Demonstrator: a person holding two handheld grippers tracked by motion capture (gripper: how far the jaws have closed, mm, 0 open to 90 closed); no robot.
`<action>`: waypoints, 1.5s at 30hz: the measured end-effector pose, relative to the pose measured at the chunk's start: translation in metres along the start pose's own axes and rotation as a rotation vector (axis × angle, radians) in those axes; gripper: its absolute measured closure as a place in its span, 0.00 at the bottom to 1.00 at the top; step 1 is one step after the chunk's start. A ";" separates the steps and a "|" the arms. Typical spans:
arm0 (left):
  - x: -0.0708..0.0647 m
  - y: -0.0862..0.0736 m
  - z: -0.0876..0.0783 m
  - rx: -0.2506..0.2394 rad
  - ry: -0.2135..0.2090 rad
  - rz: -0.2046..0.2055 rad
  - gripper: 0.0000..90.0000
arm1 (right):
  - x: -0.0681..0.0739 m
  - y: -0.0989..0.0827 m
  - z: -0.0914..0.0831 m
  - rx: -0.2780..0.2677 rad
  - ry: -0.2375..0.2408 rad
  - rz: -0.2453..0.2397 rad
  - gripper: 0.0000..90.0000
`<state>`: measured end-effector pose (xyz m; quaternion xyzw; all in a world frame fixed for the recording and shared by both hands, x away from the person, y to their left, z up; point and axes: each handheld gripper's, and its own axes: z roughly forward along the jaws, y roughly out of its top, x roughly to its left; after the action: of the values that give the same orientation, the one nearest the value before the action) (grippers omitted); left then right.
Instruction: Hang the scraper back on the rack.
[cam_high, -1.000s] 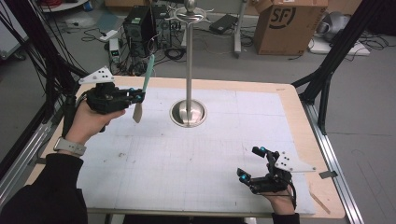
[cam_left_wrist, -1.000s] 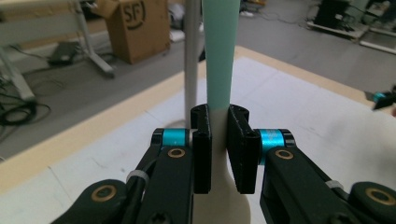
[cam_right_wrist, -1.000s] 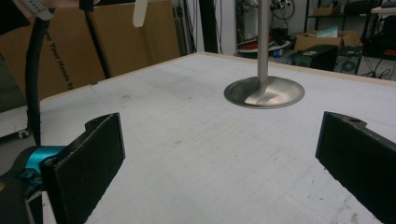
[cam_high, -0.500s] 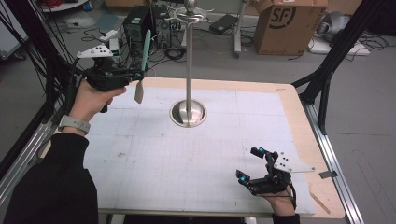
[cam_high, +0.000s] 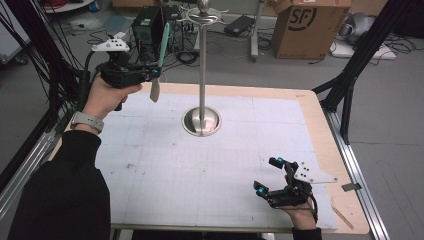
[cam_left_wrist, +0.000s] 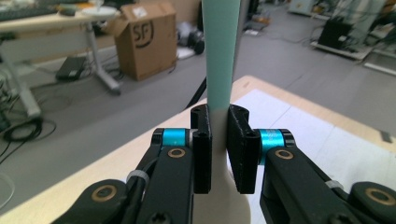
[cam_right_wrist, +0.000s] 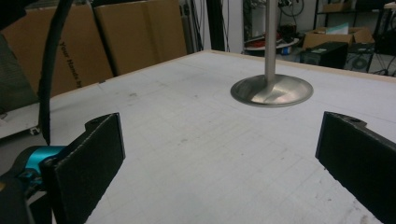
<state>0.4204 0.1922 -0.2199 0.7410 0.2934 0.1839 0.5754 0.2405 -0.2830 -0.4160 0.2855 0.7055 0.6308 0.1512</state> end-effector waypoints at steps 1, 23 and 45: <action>0.000 0.002 0.000 0.002 0.004 0.001 0.90 | 0.000 0.000 0.000 0.003 0.002 0.001 0.00; -0.008 0.010 0.016 0.004 0.012 0.009 0.90 | 0.002 0.001 -0.003 0.003 0.010 -0.002 0.00; -0.009 0.008 0.029 0.000 0.002 -0.011 0.90 | 0.002 0.001 -0.003 0.004 0.012 -0.005 0.00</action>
<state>0.4331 0.1633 -0.2192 0.7391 0.2981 0.1816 0.5761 0.2374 -0.2847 -0.4143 0.2805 0.7083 0.6307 0.1480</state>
